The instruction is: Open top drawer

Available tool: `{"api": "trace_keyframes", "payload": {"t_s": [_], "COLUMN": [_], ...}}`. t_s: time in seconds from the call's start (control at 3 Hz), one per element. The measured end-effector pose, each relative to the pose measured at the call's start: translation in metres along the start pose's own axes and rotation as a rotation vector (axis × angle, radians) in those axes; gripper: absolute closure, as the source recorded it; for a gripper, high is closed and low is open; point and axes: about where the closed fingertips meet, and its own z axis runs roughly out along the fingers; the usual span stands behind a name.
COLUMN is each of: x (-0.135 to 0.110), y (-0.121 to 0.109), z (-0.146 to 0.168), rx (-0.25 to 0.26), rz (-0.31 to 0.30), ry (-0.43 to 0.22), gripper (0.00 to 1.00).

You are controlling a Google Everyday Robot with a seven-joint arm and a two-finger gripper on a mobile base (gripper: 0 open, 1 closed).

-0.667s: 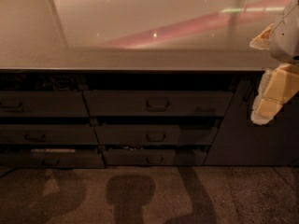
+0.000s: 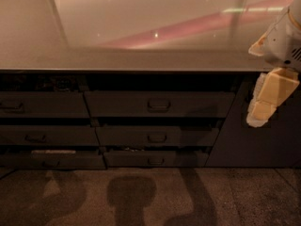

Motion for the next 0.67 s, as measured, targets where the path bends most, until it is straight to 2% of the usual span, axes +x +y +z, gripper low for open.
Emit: {"api": "trace_keyframes", "payload": {"t_s": [0.33, 0.67], "x": [0.029, 0.062], "y": [0.002, 0.005], "z": [0.067, 0.166], "rx": [-0.16, -0.37], "rz": [0.109, 0.206], "ry": [0.028, 0.078], "gripper": [0.0, 0.0]}}
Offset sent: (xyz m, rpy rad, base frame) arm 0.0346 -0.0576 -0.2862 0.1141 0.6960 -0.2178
